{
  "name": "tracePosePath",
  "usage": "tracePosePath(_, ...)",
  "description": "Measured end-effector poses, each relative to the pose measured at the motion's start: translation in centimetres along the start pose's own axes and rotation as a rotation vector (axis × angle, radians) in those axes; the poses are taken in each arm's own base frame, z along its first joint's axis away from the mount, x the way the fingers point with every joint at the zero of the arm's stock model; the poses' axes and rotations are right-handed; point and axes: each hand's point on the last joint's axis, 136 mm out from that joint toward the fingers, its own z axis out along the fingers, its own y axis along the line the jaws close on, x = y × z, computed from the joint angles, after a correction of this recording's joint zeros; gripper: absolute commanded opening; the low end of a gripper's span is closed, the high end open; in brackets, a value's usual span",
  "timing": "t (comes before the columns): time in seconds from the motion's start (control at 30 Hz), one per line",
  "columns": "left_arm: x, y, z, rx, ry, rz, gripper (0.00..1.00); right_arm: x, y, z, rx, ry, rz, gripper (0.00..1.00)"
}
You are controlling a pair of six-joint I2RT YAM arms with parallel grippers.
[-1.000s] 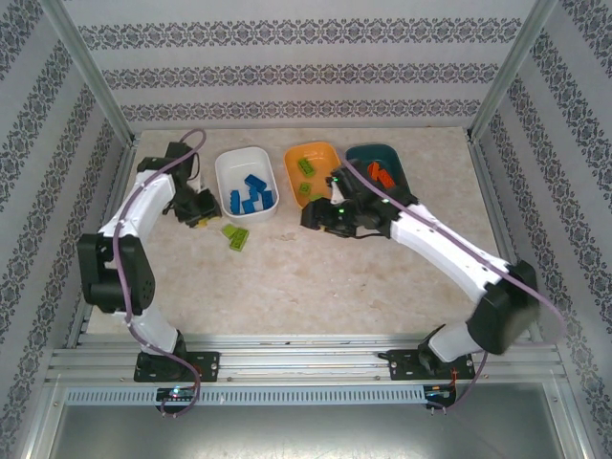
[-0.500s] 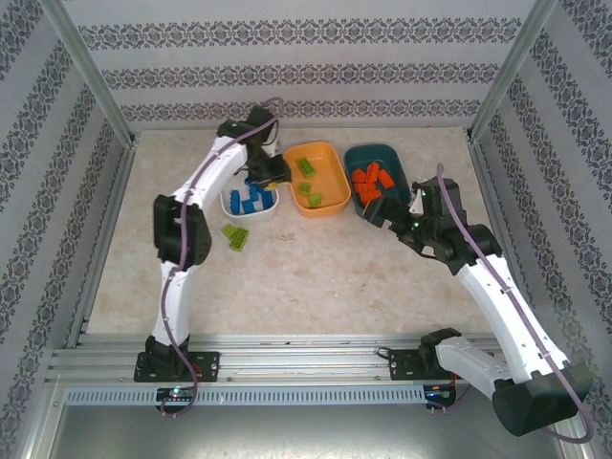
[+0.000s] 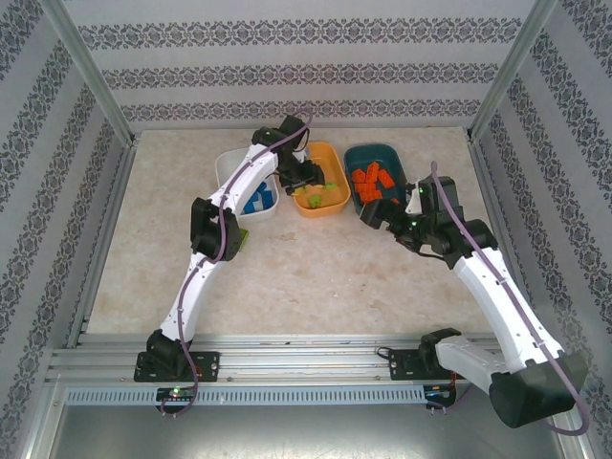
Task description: Sort the legos into containers by color
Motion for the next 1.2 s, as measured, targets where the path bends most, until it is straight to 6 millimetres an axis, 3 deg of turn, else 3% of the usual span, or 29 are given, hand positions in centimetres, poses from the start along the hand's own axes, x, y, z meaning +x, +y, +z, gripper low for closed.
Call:
tracePosePath(0.13, 0.0, -0.2, -0.6, 0.0, -0.009, 0.008, 0.61, 0.3, 0.1, 1.1, 0.014, 0.04, -0.006, 0.98)
tracePosePath(0.2, 0.0, -0.5, -2.0, -0.005, -0.024, 0.027, 0.61, 0.5, 1.0, 2.0, 0.015, 0.072, -0.027, 0.98)
tracePosePath(0.33, 0.8, -0.9, -6.8, -0.056, -0.086, 0.104, 0.61, 1.6, 3.2, 4.1, 0.015, 0.143, -0.085, 0.97)
tracePosePath(0.43, 3.5, 0.2, -11.7, -0.132, -0.117, 0.161, 0.61, 3.1, 4.6, 5.8, 0.009, 0.191, -0.133, 0.96)
tracePosePath(0.53, 7.6, 2.8, -15.3, -0.201, -0.128, 0.175, 0.64, 5.0, 6.0, 7.5, 0.013, 0.24, -0.18, 0.94)
tracePosePath(0.6, 10.5, 5.9, -16.8, -0.246, -0.125, 0.14, 0.66, 6.5, 7.1, 8.9, 0.028, 0.277, -0.21, 0.91)
tracePosePath(0.7, 13.5, 12.2, -18.2, -0.299, -0.135, -0.019, 0.72, 9.1, 9.1, 11.8, 0.063, 0.34, -0.256, 0.88)
tracePosePath(0.73, 14.5, 14.8, -18.5, -0.321, -0.137, -0.095, 0.78, 9.8, 9.6, 12.7, 0.072, 0.357, -0.266, 0.87)
tracePosePath(0.77, 15.4, 17.5, -18.8, -0.331, -0.151, -0.185, 0.93, 10.7, 10.2, 14.0, 0.086, 0.38, -0.278, 0.86)
tracePosePath(0.8, 16.5, 19.8, -19.0, -0.349, -0.157, -0.267, 1.0, 11.4, 10.8, 15.1, 0.098, 0.397, -0.288, 0.85)
tracePosePath(0.87, 18.5, 22.7, -19.5, -0.353, -0.189, -0.387, 1.0, 13.0, 11.6, 17.0, 0.131, 0.433, -0.311, 0.84)
tracePosePath(0.97, 20.7, 24.3, -20.9, -0.347, -0.258, -0.458, 1.0, 14.4, 14.3, 19.9, 0.148, 0.454, -0.349, 0.84)
tracePosePath(1.07, 20.8, 24.1, -22.8, -0.345, -0.346, -0.444, 1.0, 15.6, 16.6, 22.4, 0.158, 0.461, -0.388, 0.83)
tracePosePath(1.2, 21.0, 25.1, -23.0, -0.395, -0.363, -0.45, 1.0, 16.5, 18.4, 24.7, 0.19, 0.457, -0.419, 0.83)
